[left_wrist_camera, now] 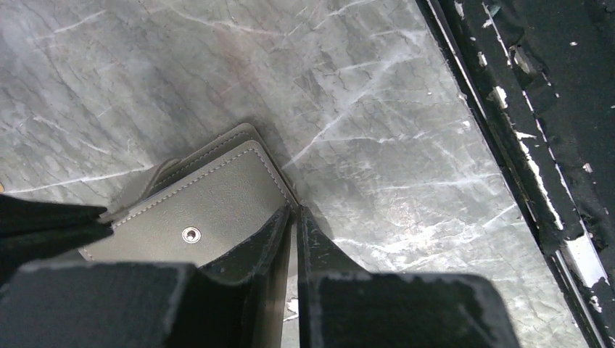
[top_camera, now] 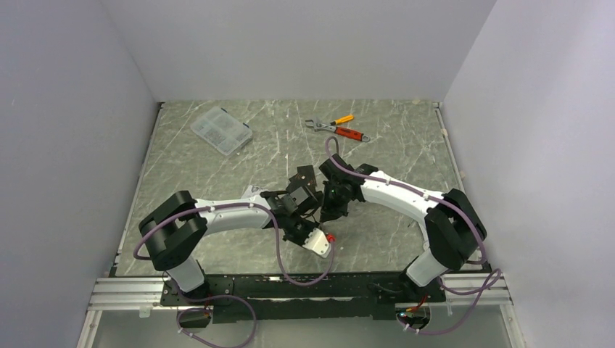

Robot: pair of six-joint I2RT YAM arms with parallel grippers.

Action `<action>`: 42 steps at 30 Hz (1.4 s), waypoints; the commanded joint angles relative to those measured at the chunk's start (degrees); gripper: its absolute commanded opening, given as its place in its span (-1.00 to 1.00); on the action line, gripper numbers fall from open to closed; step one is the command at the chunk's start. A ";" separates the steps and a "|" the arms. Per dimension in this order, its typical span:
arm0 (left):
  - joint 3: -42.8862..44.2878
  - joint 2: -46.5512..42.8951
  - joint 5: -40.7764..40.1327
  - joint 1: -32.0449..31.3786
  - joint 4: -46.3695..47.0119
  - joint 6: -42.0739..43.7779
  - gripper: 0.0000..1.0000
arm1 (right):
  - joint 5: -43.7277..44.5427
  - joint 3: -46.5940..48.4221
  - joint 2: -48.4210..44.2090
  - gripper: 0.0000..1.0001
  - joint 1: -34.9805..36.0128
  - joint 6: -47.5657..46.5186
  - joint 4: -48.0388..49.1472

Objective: Put the credit cards into the card holder
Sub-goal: Close the card holder at the center of the board.

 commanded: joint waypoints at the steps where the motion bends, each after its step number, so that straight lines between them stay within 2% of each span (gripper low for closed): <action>1: 1.23 2.01 1.68 -0.71 0.17 1.13 -0.72 | -3.76 0.86 1.58 -1.00 -0.04 -0.50 4.59; 19: -0.76 -0.64 0.21 -0.67 -1.56 1.88 -0.72 | -5.63 1.70 7.16 -1.00 0.11 -1.95 8.10; 42: -2.53 -4.15 -1.53 0.42 -0.33 1.72 -0.73 | -4.10 6.57 12.23 -1.00 2.74 -4.55 1.69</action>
